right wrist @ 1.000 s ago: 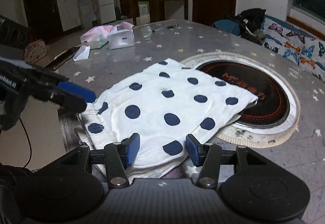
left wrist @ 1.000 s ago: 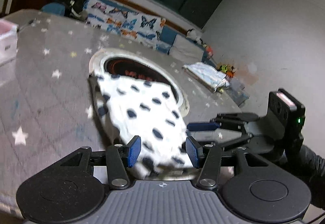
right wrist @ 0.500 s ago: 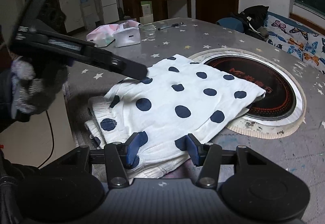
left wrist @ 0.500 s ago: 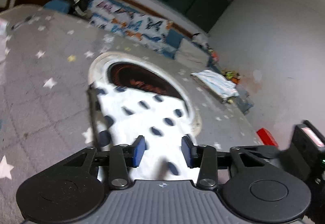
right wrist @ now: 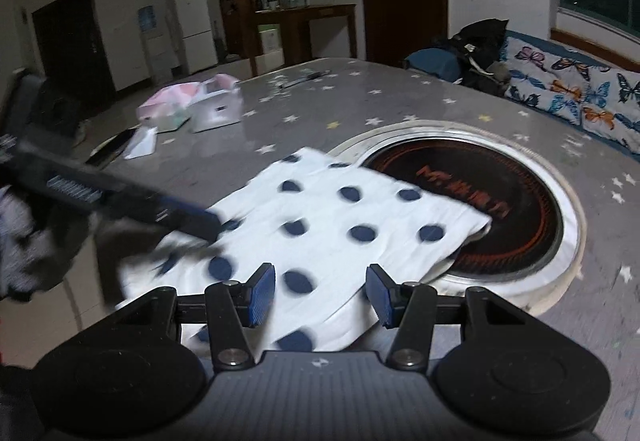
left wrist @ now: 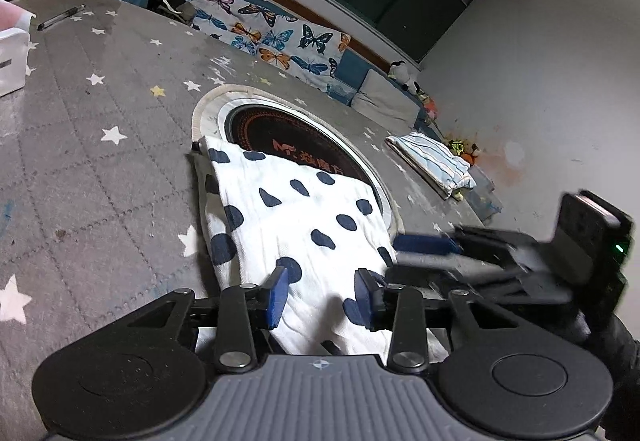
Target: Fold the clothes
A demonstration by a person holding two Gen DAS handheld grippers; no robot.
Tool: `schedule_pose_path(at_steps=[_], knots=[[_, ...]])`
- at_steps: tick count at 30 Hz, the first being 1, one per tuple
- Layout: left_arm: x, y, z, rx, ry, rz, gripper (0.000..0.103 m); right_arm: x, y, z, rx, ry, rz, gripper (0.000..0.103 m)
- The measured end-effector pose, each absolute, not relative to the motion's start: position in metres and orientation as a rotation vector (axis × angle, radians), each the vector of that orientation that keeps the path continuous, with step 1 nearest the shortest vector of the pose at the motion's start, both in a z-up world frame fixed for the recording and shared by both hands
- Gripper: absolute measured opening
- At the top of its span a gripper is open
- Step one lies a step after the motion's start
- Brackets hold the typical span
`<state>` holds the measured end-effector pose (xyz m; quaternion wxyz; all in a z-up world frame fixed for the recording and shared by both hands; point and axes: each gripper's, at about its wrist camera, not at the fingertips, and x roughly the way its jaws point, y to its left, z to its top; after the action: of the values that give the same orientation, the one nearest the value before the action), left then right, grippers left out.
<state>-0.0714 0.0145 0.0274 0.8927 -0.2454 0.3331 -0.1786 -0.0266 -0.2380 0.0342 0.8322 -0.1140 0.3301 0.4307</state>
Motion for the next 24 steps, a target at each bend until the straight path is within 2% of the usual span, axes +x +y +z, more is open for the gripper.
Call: schedule_pose_path(at_steps=[8,11,19,21,24], knots=[[-0.080,0.013,0.032,-0.497,0.686,-0.362,0.042,0.008,-0.233,0.016,-0.211,0.736,0.841,0.051],[-0.083,0.012,0.033,-0.493,0.685,-0.359,0.046,0.010,-0.236,0.015,-0.203,0.742,0.826,0.052],[-0.092,0.007,0.039,-0.477,0.676,-0.336,0.059,-0.002,-0.238,0.019,-0.209,0.715,0.816,0.065],[-0.096,0.007,0.039,-0.475,0.676,-0.332,0.063,-0.006,-0.239,0.020,-0.207,0.708,0.812,0.077],[-0.101,0.006,0.040,-0.473,0.676,-0.326,0.067,-0.011,-0.240,0.021,-0.211,0.694,0.803,0.081]])
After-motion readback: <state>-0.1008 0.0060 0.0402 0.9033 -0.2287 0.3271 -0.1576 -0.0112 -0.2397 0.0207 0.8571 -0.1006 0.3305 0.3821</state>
